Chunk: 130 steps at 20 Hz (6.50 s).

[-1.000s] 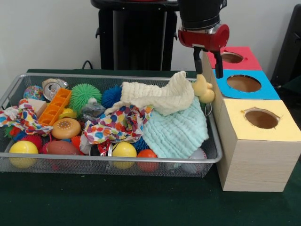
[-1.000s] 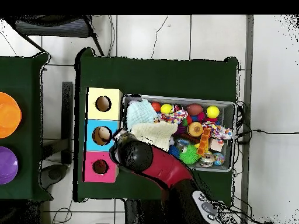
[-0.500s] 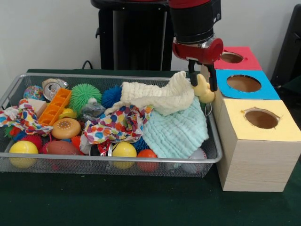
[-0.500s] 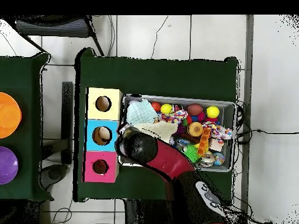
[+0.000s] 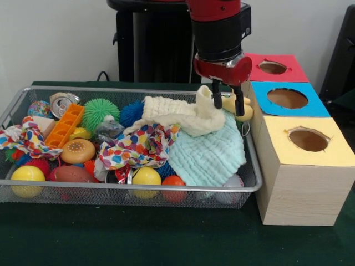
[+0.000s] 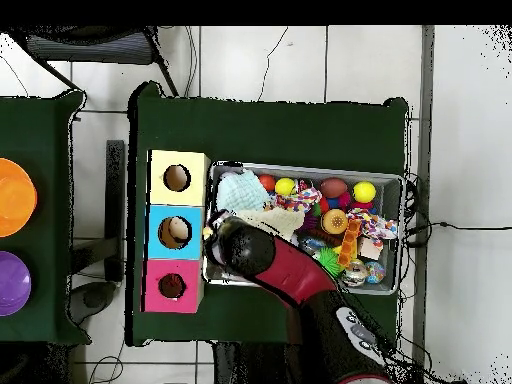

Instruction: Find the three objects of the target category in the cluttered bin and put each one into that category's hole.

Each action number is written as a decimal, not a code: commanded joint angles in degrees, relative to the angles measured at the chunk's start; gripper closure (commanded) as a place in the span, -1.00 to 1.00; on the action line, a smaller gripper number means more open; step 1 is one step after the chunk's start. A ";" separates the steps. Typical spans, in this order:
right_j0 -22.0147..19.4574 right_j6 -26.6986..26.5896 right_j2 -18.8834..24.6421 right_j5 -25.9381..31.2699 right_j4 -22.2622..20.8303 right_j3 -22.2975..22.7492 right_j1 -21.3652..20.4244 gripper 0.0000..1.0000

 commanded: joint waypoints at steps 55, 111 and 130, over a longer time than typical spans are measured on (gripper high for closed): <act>-3.49 7.34 6.90 -1.96 2.07 5.27 2.75 -1.00; -4.23 10.07 11.38 -13.48 0.70 8.08 4.80 -1.00; -4.73 7.45 11.46 -18.39 -2.79 0.82 12.78 -1.00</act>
